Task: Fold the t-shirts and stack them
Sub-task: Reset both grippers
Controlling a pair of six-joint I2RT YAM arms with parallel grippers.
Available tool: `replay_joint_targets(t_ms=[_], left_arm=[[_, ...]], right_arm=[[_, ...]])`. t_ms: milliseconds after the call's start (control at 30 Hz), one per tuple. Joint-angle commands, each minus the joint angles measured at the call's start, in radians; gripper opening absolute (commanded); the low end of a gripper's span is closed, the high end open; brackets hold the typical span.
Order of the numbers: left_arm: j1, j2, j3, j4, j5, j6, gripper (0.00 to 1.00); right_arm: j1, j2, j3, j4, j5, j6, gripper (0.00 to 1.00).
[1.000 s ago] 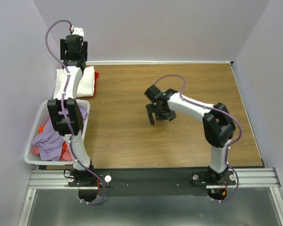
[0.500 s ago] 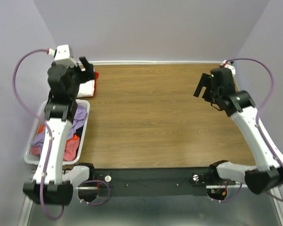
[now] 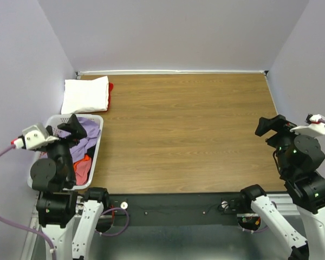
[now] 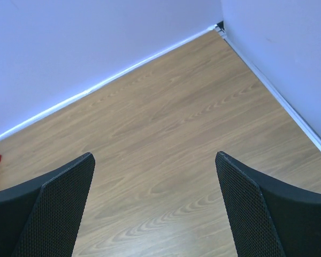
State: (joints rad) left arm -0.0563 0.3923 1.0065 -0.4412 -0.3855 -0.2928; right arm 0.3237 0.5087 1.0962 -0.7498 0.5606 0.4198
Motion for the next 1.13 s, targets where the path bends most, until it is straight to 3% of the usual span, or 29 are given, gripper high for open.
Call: replay_joint_targets(t_ms=[0,167,467,1100], left_arm=[[0.003,-0.089,-0.046,0.006,-0.035,-0.008,0.98],[0.003,-0.122,-0.089,-0.022,-0.041,-0.100,0.98],[0.003,-0.148,-0.164,0.059,-0.027,-0.121,0.98],[0.003,-0.052,-0.144,0.121,0.022,-0.072,0.98]], right_arm=[[0.003,-0.024,-0.071,0.036,0.027,-0.038,1.00],[0.003,-0.030,-0.081,0.038,0.005,-0.032,1.00],[0.003,-0.022,-0.093,0.059,-0.016,-0.055,1.00],[0.003,-0.056,-0.150,0.135,-0.037,-0.078,1.00]])
